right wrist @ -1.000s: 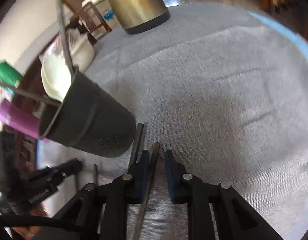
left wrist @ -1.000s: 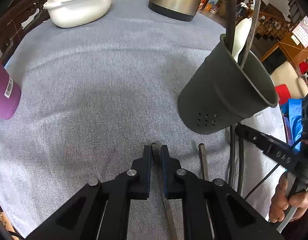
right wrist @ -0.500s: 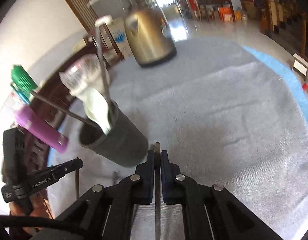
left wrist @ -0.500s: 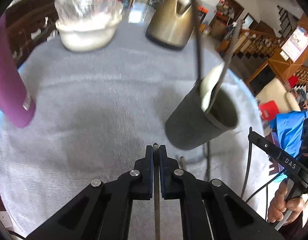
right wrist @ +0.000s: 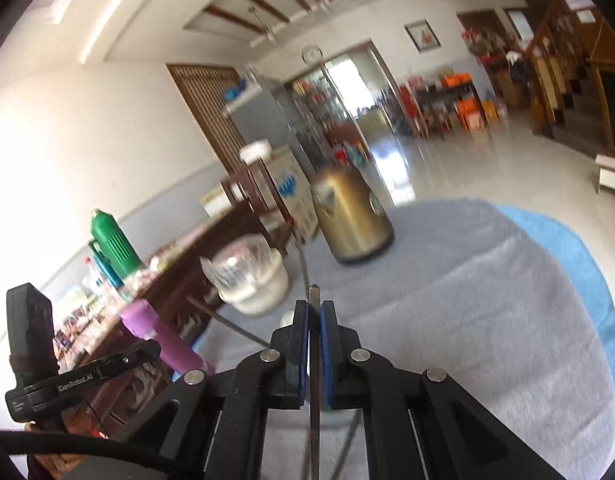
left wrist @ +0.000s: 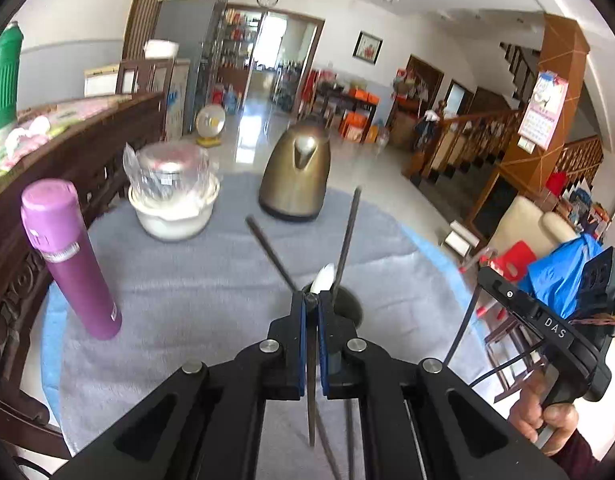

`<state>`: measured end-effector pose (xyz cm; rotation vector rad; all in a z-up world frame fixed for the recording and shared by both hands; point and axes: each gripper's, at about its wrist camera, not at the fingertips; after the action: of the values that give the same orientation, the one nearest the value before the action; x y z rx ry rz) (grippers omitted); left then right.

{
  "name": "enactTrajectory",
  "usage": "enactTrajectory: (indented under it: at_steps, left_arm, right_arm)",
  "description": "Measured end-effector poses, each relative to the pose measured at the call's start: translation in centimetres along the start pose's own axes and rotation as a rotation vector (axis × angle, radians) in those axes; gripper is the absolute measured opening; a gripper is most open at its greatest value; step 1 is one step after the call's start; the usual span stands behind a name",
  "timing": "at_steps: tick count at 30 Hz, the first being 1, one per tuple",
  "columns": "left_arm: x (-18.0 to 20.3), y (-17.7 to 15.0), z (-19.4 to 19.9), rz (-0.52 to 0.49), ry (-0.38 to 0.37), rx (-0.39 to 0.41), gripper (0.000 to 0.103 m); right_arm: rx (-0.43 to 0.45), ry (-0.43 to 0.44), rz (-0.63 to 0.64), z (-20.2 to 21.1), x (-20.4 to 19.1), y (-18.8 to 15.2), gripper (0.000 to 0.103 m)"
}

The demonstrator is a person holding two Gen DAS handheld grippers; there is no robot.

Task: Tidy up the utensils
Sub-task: 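Lift the chopstick with the left tool up over the grey cup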

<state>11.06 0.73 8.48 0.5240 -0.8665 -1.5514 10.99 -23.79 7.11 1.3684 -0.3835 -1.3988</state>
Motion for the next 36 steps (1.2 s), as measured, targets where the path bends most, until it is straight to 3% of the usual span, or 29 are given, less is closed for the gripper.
enactTrajectory:
  at_steps: [10,17,22,27,31,36]
  left_arm:
    - [2.2,4.3,4.1,-0.025,0.006,0.140,0.005]
    - [3.0,7.3,5.1,-0.013,0.032,0.265,0.005]
    - [3.1,8.3,4.8,0.026,0.068,0.341,0.006]
    - [3.2,7.6,2.2,0.058,0.091,0.334,0.006]
    - [3.0,6.1,-0.8,0.066,0.113,0.275,0.006]
    - [2.5,4.9,-2.6,0.056,0.096,0.169,0.006]
  right_arm:
    - [0.186,0.001,0.082,1.3,-3.5,4.6,0.006]
    - [0.352,-0.079,0.200,0.1,-6.8,7.2,0.006]
    - [0.392,-0.120,0.245,-2.4,-8.4,7.5,0.006]
    - [0.361,-0.172,0.284,-6.2,-8.7,6.6,0.006]
    - [0.287,-0.193,0.300,-8.1,-7.6,5.5,0.006]
    - [0.172,-0.153,0.263,-8.8,-5.9,4.8,0.008]
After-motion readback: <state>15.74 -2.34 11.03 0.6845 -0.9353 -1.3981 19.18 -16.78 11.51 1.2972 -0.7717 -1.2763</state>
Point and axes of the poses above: each gripper's, at about its wrist camera, not at the fingertips, and z roughly against the way its jaws point, x to its right, y to its top, and after that the axes turned 11 degrees about y, right-handed
